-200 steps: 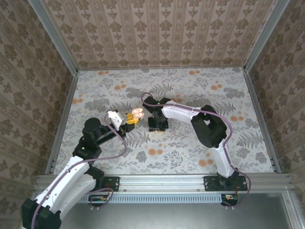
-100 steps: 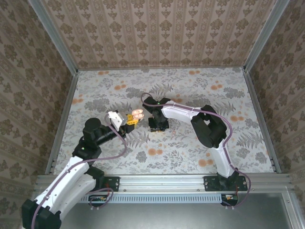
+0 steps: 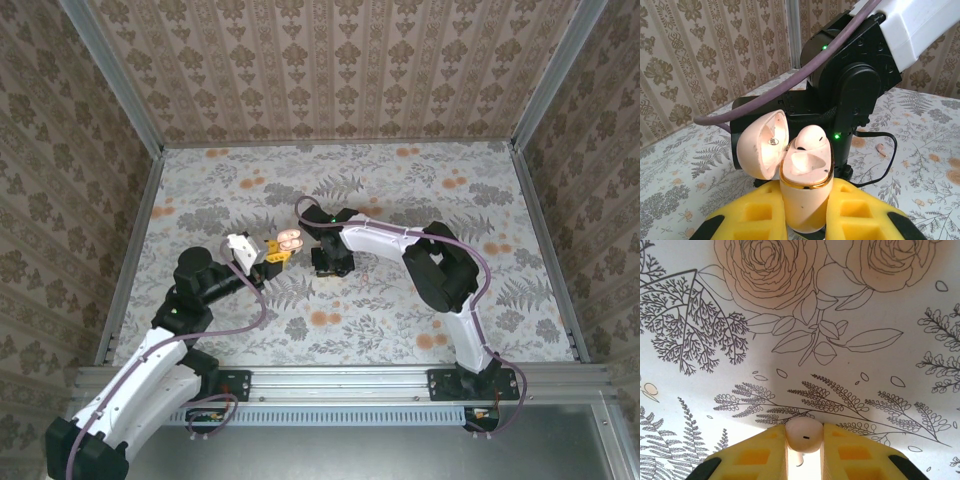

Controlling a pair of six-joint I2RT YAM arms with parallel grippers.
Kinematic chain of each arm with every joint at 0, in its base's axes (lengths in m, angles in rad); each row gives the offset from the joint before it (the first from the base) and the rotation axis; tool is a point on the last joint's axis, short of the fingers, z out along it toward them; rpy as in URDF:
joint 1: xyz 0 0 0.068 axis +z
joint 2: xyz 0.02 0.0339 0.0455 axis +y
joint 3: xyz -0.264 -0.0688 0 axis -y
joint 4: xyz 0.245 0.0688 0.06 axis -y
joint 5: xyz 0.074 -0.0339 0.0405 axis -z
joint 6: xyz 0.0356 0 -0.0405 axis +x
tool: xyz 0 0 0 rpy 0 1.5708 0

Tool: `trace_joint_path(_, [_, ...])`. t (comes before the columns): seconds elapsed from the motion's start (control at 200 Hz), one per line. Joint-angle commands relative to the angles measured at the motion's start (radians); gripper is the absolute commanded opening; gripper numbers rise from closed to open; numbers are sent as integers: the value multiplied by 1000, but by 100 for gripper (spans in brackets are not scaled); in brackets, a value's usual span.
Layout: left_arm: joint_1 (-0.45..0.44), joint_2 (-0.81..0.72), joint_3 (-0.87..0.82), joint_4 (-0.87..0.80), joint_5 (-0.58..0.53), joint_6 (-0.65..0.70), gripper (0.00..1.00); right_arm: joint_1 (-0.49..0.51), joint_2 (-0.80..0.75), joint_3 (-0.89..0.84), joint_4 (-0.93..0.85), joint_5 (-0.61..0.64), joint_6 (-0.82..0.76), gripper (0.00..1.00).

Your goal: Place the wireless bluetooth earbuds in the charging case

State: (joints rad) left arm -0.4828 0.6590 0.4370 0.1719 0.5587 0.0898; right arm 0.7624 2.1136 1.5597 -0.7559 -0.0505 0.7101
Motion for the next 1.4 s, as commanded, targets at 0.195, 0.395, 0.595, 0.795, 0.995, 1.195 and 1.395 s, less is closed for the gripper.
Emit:
trace_joint_path(0.195, [3,-6,-1,38,20,11,0,1,-92,-39,40,77,-19,18])
trace_joint_path(0.395, [4,15,5,33,22,7,0,1,-140,-61,67,83,-17,18])
trace_joint_path(0.595, [3,17,-4,37,9,-2,0,-2,-230,-98,89,116,-26,18])
trace_joint_path(0.795, [2,27,0,43,7,-11,0,-3,-347,-155,152,124,-14,19])
trace_joint_path(0.995, [2,43,3,69,6,-28,0,1,-437,-200,212,121,-3,19])
trace_joint_path(1.195, [2,71,4,112,2,-50,0,11,-491,-212,246,118,8,19])
trace_joint_path(1.395, [0,102,19,147,6,-66,0,25,-540,-223,276,121,18,18])
